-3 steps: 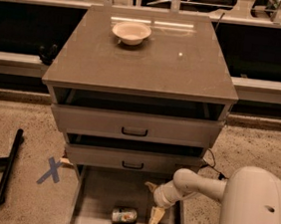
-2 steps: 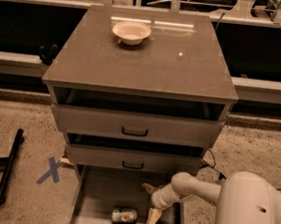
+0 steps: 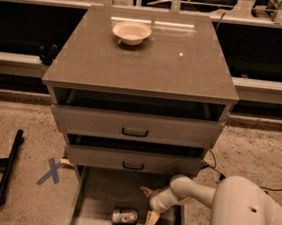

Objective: Pick 7up can from bottom drawer and place on counter

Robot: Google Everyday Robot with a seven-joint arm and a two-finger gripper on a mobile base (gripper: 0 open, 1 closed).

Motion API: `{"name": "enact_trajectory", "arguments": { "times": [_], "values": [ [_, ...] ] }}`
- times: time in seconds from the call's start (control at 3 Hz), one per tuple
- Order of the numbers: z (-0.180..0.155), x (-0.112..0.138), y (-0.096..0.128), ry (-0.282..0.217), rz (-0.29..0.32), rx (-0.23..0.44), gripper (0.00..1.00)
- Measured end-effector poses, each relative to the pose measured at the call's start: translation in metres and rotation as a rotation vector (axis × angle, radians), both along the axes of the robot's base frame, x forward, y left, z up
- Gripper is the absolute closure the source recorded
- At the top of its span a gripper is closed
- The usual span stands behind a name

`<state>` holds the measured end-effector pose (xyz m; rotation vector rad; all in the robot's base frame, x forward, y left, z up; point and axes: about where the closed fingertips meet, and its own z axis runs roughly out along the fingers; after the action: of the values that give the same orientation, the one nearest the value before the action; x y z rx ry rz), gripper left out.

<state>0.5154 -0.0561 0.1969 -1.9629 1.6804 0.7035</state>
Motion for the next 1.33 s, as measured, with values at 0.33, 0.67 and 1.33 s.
{"name": "enact_trajectory", "arguments": {
  "times": [0.33,0.67,1.33],
  "values": [
    [-0.022,0.003,0.01,0.013,0.009,0.022,0.0],
    [-0.031,0.008,0.024,-0.003,0.018,0.042,0.0],
    [-0.042,0.009,0.053,-0.023,0.023,0.086,0.0]
  ]
}}
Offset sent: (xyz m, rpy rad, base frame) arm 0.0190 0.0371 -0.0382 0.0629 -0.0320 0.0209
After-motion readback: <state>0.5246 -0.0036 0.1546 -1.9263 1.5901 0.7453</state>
